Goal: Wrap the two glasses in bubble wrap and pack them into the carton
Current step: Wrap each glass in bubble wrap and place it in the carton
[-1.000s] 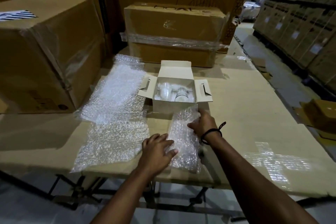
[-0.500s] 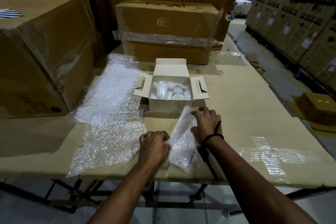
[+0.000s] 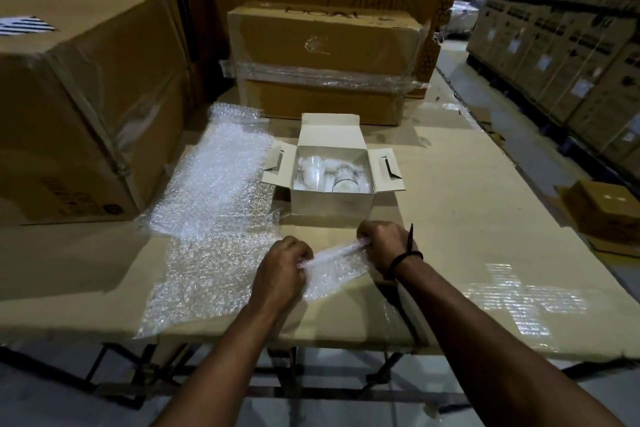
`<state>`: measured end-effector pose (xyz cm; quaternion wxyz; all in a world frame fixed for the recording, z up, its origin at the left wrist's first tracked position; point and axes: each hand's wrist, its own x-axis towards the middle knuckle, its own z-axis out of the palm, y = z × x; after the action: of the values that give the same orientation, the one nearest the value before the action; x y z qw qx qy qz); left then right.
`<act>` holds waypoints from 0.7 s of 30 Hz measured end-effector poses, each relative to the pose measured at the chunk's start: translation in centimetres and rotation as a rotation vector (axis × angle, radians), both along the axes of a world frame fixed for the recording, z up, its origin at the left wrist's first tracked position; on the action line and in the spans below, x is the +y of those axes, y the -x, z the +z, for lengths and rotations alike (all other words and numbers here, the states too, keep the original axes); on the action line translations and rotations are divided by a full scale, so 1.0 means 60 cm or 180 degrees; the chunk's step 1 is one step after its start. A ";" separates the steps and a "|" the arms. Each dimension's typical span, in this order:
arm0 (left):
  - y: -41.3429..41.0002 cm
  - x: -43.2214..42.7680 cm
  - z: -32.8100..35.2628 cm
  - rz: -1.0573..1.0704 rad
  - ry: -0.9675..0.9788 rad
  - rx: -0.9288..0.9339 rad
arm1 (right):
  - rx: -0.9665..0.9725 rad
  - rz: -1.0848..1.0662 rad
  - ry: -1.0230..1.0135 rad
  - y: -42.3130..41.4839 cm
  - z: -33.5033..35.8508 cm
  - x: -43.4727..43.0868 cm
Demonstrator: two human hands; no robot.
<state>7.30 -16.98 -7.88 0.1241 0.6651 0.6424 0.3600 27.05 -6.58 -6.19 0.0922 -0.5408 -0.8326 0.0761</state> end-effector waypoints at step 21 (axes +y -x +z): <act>0.021 0.017 -0.002 0.0048 0.0750 0.1191 | -0.0146 0.0596 0.0415 -0.039 -0.009 -0.015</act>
<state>6.06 -15.95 -8.00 0.0769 0.6964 0.6968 0.1536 29.36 -7.46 -6.72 0.0302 -0.4672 -0.8746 0.1260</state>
